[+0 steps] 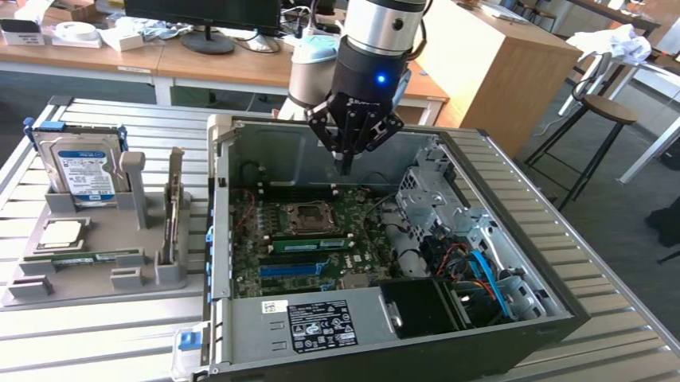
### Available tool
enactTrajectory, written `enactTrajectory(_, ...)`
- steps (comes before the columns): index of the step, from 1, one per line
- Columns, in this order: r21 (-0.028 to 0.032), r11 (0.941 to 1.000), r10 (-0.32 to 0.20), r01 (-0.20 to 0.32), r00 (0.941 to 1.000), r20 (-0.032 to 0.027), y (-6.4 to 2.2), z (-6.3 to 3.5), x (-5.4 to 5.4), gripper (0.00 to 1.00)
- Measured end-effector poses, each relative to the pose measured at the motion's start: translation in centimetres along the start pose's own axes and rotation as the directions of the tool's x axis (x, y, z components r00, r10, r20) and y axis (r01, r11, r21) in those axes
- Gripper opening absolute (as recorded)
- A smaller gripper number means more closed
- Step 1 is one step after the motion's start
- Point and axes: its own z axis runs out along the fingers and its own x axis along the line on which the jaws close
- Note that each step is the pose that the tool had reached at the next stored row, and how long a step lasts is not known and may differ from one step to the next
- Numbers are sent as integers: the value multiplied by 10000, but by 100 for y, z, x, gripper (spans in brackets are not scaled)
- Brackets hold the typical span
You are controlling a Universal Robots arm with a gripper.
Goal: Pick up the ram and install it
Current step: 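Press down the ram until it locks into place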
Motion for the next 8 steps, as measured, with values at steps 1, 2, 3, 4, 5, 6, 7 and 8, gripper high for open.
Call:
enactTrajectory(1, 0, 10000, 18, -18, 10000, 0, 0, 0, 0, 10)
enactTrajectory(2, 0, 10000, 30, -30, 10000, 0, 0, 0, 0, 10)
enactTrajectory(3, 0, 10000, 37, -37, 10000, 0, 0, 0, 0, 10)
enactTrajectory(4, 0, 10000, 38, -38, 10000, 0, 0, 0, 0, 10)
enactTrajectory(5, 1, 10000, 39, -39, 10000, 0, 0, 0, 0, 10)
enactTrajectory(6, 0, 10000, 39, -39, 10000, 0, 0, 0, 0, 10)
enactTrajectory(7, 1, 10000, 39, -39, 10000, 0, 0, 0, 0, 10)
enactTrajectory(8, 1, 10000, 39, -39, 10000, 0, 0, 0, 0, 10)
